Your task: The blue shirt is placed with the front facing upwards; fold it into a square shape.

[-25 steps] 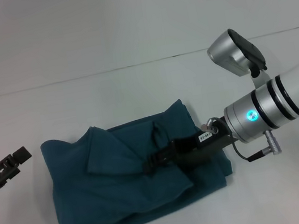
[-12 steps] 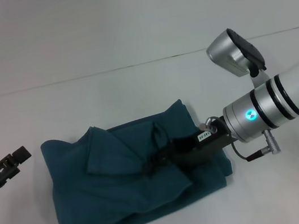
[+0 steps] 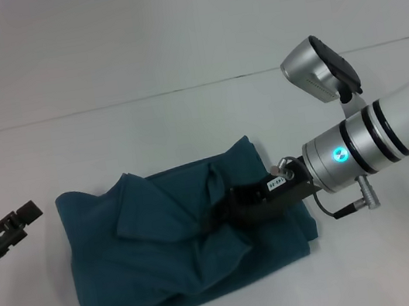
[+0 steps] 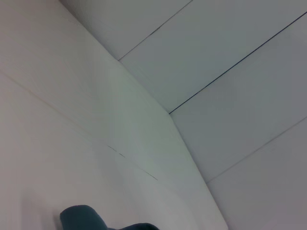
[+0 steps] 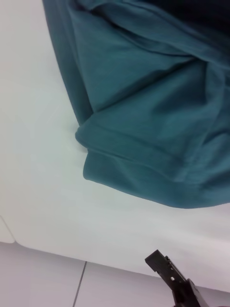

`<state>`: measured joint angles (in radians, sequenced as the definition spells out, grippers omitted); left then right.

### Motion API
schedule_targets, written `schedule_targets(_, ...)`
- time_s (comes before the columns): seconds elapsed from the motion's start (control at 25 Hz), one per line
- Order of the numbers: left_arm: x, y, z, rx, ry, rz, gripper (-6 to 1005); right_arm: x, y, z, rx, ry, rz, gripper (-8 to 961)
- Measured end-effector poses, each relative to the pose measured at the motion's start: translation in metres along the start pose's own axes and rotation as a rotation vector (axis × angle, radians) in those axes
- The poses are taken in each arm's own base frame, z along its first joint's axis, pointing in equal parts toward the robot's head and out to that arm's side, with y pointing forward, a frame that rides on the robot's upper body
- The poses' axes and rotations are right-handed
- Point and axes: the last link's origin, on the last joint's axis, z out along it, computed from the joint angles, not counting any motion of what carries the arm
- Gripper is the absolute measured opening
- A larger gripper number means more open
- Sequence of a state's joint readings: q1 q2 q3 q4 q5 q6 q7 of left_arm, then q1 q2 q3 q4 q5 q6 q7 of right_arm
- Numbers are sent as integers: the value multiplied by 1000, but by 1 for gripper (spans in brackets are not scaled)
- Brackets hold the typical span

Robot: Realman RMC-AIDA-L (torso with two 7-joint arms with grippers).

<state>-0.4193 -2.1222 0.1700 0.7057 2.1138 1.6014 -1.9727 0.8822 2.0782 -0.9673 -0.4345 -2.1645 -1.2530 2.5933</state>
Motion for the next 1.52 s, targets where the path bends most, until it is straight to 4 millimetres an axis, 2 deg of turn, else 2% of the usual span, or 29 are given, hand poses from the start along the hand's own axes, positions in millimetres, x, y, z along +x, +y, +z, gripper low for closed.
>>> schedule_targets(0.44,1,0,0,1,4,-2,949,2,-3,-2,-7,-7,19,110)
schedule_targets(0.68,2,-1,-4,2,23,-8,949,-1,-1,-5,-26,-20,16,53)
schedule_targets(1.0,3,-1,-6,2,36,-14,949,-10,15,-25,-72,-39,-46,67)
schedule_targets(1.36,3,-1,-6,1,37,-14,949,-12,17,-51,-117,-96,-35,82)
schedule_targets(1.52,3,-1,-6,1,38,-14,949,-10,12,-56,-111,-102,-28,89)
